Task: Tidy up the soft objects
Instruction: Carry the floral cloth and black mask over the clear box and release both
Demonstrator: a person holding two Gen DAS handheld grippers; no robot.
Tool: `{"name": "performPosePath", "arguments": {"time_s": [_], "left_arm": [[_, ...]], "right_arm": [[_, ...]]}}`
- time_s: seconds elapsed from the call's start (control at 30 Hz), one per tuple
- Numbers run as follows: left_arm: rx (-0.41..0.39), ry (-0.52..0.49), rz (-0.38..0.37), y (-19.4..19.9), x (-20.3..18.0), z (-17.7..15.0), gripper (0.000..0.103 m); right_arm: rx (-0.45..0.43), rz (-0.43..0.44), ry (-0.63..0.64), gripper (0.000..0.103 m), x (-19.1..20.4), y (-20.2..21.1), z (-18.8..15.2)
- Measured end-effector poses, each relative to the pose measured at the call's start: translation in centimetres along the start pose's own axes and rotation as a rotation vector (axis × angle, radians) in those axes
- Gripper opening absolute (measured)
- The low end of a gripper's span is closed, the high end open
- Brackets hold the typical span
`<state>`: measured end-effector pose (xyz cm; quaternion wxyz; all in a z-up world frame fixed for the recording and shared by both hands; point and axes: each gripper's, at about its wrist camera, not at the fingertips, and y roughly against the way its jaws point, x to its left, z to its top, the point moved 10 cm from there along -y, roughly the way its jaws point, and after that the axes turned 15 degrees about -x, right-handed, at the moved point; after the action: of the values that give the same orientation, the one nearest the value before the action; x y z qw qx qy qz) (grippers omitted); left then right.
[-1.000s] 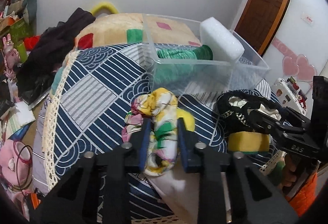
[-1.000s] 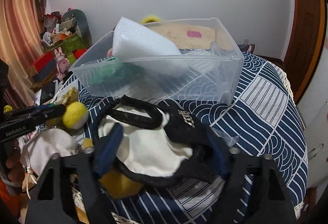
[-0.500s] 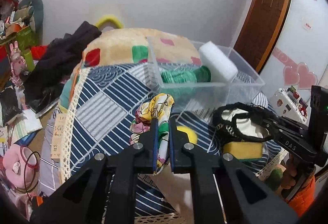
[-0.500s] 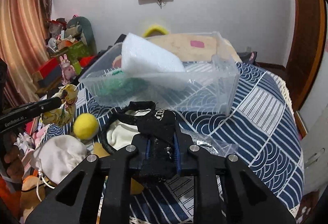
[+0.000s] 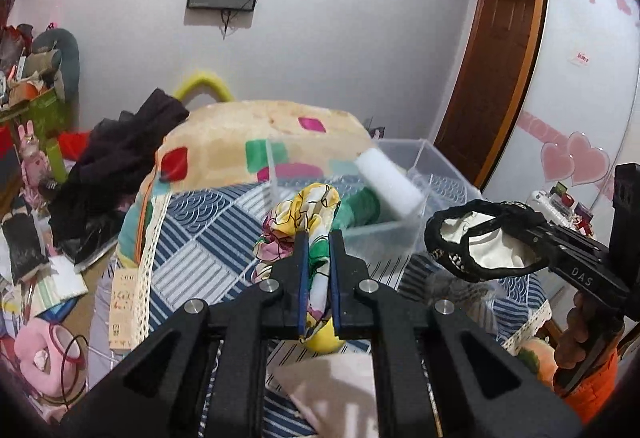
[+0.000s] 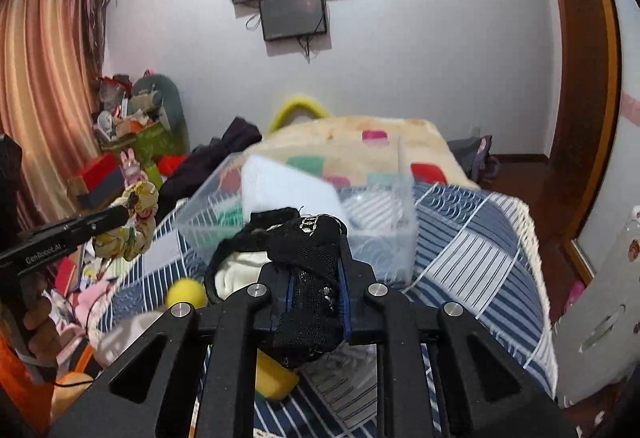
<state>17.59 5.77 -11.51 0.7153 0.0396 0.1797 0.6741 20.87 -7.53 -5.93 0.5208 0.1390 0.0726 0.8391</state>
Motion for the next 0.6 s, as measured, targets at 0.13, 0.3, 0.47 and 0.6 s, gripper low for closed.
{"name": "performPosePath", "arguments": {"time_s": [0.13,0.3,0.47,0.6], "left_arm": [[-0.031,-0.006,-0.009,-0.3,-0.6,1.6,0.008],[-0.07,-0.021,-0.019,-1.0,-1.5,3.7,0.008],[-0.097,-0.026,-0.022,-2.2,-2.1,5.4,0.008],[-0.094,-0.031,-0.015,-3.9,-2.2,5.8,0.008]], "right_arm": [[-0.06,-0.02,0.011,0.015,-0.5,0.3,2.2],[-0.116,-0.055,0.034,0.015,-0.9,-0.4,4.1],[-0.133,-0.084,0.034,0.015,-1.2,-1.6,4.6],[-0.13,-0.113,0.039,0.015,-1.5,-2.9,4.4]]}}
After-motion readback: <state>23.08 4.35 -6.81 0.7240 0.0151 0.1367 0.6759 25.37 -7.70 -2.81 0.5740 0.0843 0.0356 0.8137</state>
